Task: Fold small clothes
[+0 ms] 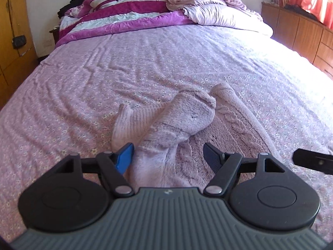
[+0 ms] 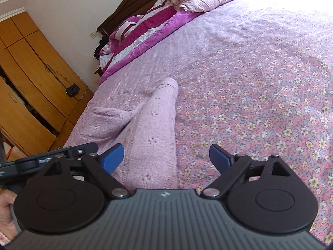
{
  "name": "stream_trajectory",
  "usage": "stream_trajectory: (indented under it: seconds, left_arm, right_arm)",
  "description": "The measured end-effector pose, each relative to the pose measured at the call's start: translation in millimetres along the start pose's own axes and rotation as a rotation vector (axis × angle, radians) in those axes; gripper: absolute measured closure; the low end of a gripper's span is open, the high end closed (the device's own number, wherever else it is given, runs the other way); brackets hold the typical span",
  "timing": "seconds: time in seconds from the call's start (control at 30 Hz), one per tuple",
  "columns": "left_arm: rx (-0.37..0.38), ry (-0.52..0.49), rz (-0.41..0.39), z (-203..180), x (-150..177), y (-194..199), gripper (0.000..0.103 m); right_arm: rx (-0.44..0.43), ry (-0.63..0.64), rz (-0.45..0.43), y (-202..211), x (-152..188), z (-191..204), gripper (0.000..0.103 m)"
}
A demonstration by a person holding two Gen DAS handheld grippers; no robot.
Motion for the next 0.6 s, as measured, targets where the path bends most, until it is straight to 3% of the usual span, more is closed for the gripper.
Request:
stream_trajectory:
  seconds: [0.47,0.6]
  left_arm:
    - [0.007,-0.005,-0.025,0.3,-2.5,-39.9,0.029]
    - [0.029,0.077,-0.031,8.4,0.8,-44.8,0.043]
  right_arm:
    - [0.015,-0.058,0.004,4.9,2.5,-24.5,0.009]
    - [0.029,-0.057,-0.001,3.6,4.8,-27.5,0.009]
Point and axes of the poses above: each gripper's, at about its wrist camera, not at the fingertips, and y roughly against the way its jaws point, z to its left, x to its underside, the point moved 10 cm from there along -y, roughly the way its jaws point, and after that the axes turned 4 degrees about -y, right-handed, at the moved point
